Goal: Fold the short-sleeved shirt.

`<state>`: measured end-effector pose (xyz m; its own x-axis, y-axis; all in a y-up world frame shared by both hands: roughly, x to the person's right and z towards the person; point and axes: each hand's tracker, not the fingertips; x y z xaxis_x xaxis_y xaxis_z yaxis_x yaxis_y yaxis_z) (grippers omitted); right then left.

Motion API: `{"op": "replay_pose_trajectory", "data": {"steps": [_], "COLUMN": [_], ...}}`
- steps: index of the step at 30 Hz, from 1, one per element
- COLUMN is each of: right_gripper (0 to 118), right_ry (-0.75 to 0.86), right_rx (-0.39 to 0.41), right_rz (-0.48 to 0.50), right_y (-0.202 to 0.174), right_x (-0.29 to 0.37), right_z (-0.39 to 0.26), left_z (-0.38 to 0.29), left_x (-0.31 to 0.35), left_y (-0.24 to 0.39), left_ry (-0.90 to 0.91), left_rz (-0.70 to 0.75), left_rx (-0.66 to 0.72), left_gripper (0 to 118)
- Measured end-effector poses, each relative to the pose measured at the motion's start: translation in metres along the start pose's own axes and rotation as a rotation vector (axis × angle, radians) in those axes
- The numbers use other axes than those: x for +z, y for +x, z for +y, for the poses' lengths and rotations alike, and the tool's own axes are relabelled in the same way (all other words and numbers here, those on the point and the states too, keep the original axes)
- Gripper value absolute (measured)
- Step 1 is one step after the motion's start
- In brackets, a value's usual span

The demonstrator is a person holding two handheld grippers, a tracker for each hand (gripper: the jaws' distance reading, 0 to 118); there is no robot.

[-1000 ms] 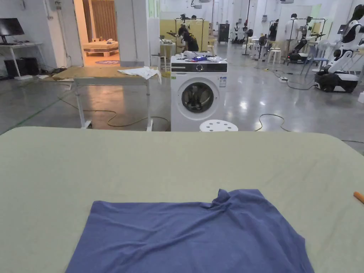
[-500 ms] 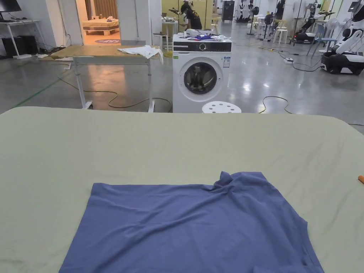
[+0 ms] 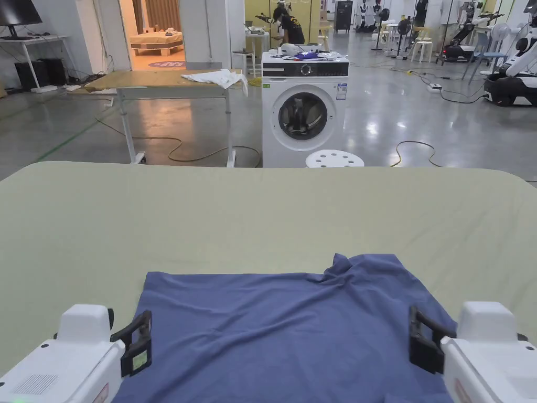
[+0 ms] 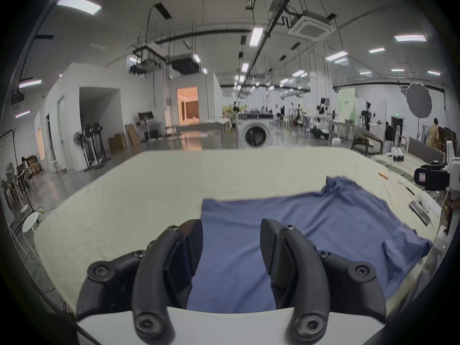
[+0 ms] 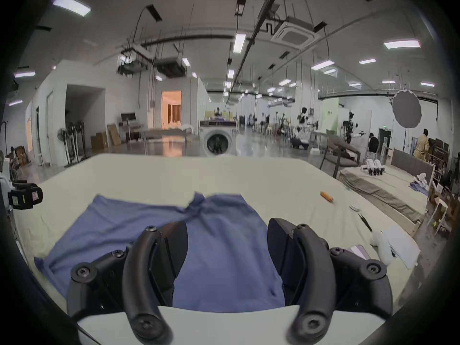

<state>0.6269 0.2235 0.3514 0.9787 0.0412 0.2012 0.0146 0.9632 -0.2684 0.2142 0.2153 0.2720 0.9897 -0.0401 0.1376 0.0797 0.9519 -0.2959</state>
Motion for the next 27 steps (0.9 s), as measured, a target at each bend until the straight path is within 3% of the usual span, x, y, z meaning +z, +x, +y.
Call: {"op": "replay_pose_trajectory", "data": {"steps": [3,6,7,8,17,27], "right_gripper": [50,17,9,6,1,1], "right_ry": [0.048,0.115,0.125,0.143,0.199,0.094], "right_rx": [0.008,-0.022,-0.027,-0.031,-0.046,-0.038], "right_rz": [-0.008,-0.001,-0.003,-0.012,-0.022,0.013], "right_y": [-0.022,-0.035,-0.038,-0.042,-0.046,-0.036], "right_x": [-0.005,-0.008,-0.009,-0.010,-0.006,-0.015], "right_z": [0.007,0.012,0.012,0.013,0.010,-0.002], "left_z": [0.012,0.020,0.022,0.024,0.025,-0.036], "left_x": [0.001,0.002,0.003,0.004,0.005,-0.012], "left_y": [0.017,0.027,0.029,0.031,0.010,-0.061], "left_ry": [0.100,0.154,0.163,0.173,0.134,-0.420], "left_rz": [0.027,0.034,0.043,0.049,0.033,-0.027], "left_rx": [-0.032,-0.056,-0.055,-0.048,-0.016,0.120], "left_gripper": [34,14,2,0,0,0]}}
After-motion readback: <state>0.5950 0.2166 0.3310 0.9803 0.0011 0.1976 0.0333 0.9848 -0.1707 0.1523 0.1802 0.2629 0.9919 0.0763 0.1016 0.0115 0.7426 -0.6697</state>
